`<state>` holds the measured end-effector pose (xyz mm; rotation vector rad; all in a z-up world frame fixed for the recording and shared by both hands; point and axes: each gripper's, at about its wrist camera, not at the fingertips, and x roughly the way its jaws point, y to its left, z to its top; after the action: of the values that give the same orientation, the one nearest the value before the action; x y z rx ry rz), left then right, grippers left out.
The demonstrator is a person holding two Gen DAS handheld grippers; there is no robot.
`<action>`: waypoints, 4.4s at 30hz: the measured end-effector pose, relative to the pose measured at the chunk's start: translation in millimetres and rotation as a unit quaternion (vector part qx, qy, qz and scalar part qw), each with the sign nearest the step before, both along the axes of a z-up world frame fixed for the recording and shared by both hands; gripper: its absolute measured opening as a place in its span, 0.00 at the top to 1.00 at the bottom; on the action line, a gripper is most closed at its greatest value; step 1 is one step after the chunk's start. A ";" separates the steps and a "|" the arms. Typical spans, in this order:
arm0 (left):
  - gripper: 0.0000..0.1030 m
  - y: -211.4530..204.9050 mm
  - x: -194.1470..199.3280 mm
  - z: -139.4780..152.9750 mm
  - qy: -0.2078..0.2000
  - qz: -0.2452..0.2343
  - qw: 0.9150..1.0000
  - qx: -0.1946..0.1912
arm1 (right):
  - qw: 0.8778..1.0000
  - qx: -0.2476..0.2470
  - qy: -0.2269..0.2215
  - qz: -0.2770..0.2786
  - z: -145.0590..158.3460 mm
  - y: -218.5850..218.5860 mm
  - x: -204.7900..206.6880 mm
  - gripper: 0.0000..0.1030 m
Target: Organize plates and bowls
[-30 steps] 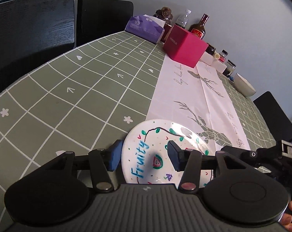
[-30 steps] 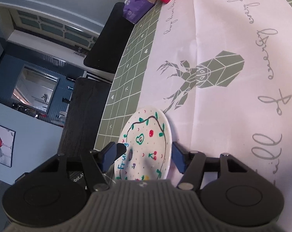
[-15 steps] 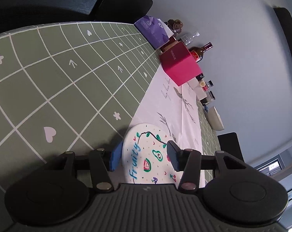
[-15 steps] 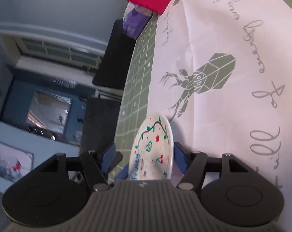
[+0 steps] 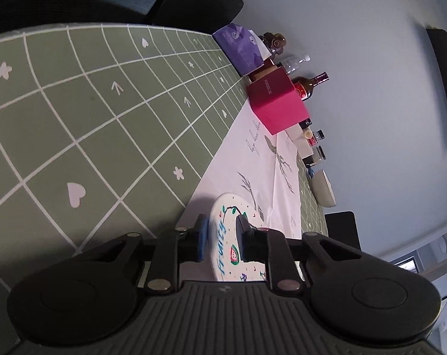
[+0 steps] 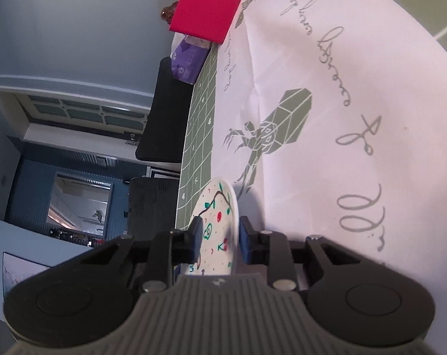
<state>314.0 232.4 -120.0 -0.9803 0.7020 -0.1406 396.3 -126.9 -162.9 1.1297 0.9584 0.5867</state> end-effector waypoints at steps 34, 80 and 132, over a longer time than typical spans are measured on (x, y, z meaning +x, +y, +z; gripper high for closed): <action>0.95 -93.5 -89.4 148.8 -0.023 -0.150 0.987 0.044 | 0.984 -0.046 -0.078 -0.156 161.2 -91.4 -181.4 0.99; 0.92 -186.4 -227.1 97.4 0.018 -0.360 0.892 0.274 | 0.962 -0.007 0.051 -0.268 50.2 -116.6 -442.5 0.98; 0.97 -174.1 -233.2 122.1 -0.001 -0.371 0.891 0.261 | 0.923 -0.325 0.001 -0.208 96.5 -44.9 -407.6 0.49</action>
<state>80.8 58.3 2.1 -0.1556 1.0209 -0.5898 -11.3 -171.8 -66.4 0.6928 0.7913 -0.0892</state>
